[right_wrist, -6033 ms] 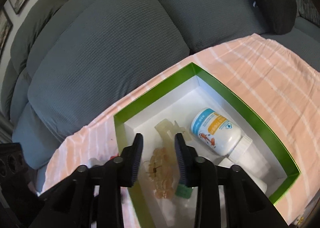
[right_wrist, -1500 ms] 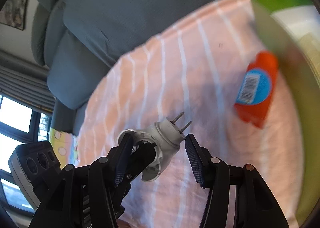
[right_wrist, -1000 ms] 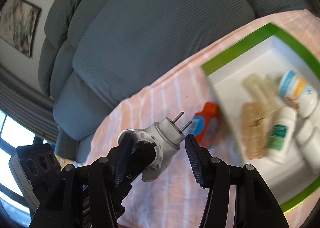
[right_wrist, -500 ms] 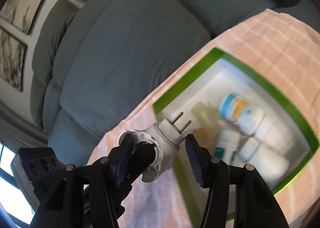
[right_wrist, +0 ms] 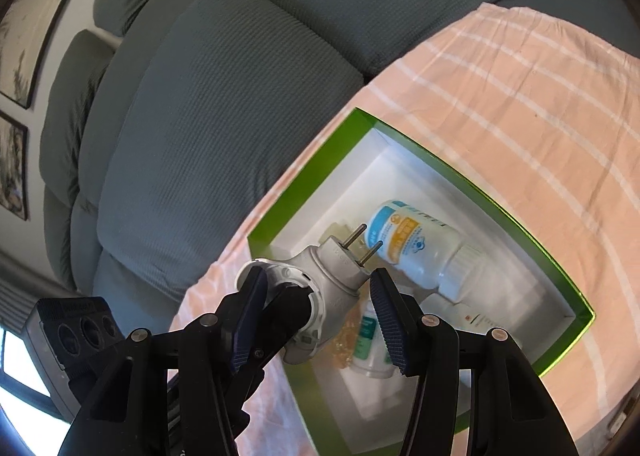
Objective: Organize rigid objects
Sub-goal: 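Lower the plug into the box and open the right gripper, then move the right gripper back toward the orange spray bottle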
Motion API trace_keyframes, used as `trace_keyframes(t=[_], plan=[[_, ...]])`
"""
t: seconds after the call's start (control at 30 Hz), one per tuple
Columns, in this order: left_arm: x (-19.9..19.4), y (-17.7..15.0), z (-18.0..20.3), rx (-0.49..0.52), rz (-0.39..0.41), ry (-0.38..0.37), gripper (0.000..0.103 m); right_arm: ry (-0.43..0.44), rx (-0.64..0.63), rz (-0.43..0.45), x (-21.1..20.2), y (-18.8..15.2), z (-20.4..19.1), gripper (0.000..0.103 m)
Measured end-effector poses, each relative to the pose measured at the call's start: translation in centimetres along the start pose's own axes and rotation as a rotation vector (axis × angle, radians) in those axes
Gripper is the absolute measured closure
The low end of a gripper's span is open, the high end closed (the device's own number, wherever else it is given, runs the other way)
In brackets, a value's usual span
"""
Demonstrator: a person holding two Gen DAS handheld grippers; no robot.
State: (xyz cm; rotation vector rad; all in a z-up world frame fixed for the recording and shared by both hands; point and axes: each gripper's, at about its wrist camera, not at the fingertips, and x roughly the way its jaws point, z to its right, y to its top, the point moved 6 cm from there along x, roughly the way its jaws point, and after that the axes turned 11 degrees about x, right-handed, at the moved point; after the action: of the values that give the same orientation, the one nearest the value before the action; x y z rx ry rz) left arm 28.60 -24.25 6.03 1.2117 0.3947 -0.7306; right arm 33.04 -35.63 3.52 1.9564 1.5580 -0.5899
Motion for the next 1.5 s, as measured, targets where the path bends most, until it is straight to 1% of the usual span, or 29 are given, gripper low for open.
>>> trace_keyframes(t=[0.07,0.13,0.63,0.87,0.93,1.1,1.17,1.2,1.23,1.3,1.33,1.37,1.43,1.5], plan=[[0.4,-0.3,-0.4,-0.022,-0.01,-0.011,0.073,-0.003,0.02,-0.015,0.5,0.1,0.5,0.046],[0.6,-0.4,-0.9,-0.04,-0.017,-0.02,0.073,-0.021,0.013,-0.019,1.0,0.2,0.6,0.046],[1.7,-1.6,-2.9,-0.121,-0.072,-0.04,0.073,-0.083,0.054,-0.062,3.4,0.3,1.9,0.046],[1.6,-1.6,-3.5,-0.123,-0.077,-0.024,0.073,-0.076,0.074,-0.066,3.8,0.4,2.1,0.046],[1.9,-1.4,-3.6,-0.121,-0.081,-0.019,0.075,-0.072,0.084,-0.064,4.0,0.6,2.2,0.046],[2.3,-1.3,-3.7,-0.13,-0.096,-0.007,0.074,-0.075,0.102,-0.055,4.3,1.0,2.5,0.046],[2.0,-1.3,-3.6,-0.132,-0.096,-0.013,0.071,-0.073,0.108,-0.055,4.3,1.0,2.6,0.046],[2.0,-1.3,-3.6,-0.134,-0.097,-0.019,0.067,-0.074,0.106,-0.051,4.2,1.0,2.5,0.046],[1.8,-1.3,-3.5,-0.137,-0.098,-0.023,0.058,-0.079,0.1,-0.047,4.1,1.0,2.4,0.046],[1.2,-1.2,-3.3,-0.131,-0.091,-0.027,0.054,-0.1,0.079,-0.024,3.7,1.1,2.2,0.046],[0.8,-1.2,-3.2,-0.121,-0.083,-0.026,0.053,-0.109,0.063,-0.008,3.4,1.0,1.9,0.046],[0.2,-1.1,-3.0,-0.107,-0.073,-0.021,0.051,-0.114,0.053,0.001,3.3,1.0,1.7,0.046],[-0.6,-1.0,-2.7,-0.085,-0.061,-0.01,0.04,-0.114,0.031,0.02,2.7,0.8,1.2,0.046],[-1.6,-1.0,-2.5,-0.064,-0.055,0.006,0.033,-0.116,0.013,0.038,2.1,0.7,0.7,0.046]])
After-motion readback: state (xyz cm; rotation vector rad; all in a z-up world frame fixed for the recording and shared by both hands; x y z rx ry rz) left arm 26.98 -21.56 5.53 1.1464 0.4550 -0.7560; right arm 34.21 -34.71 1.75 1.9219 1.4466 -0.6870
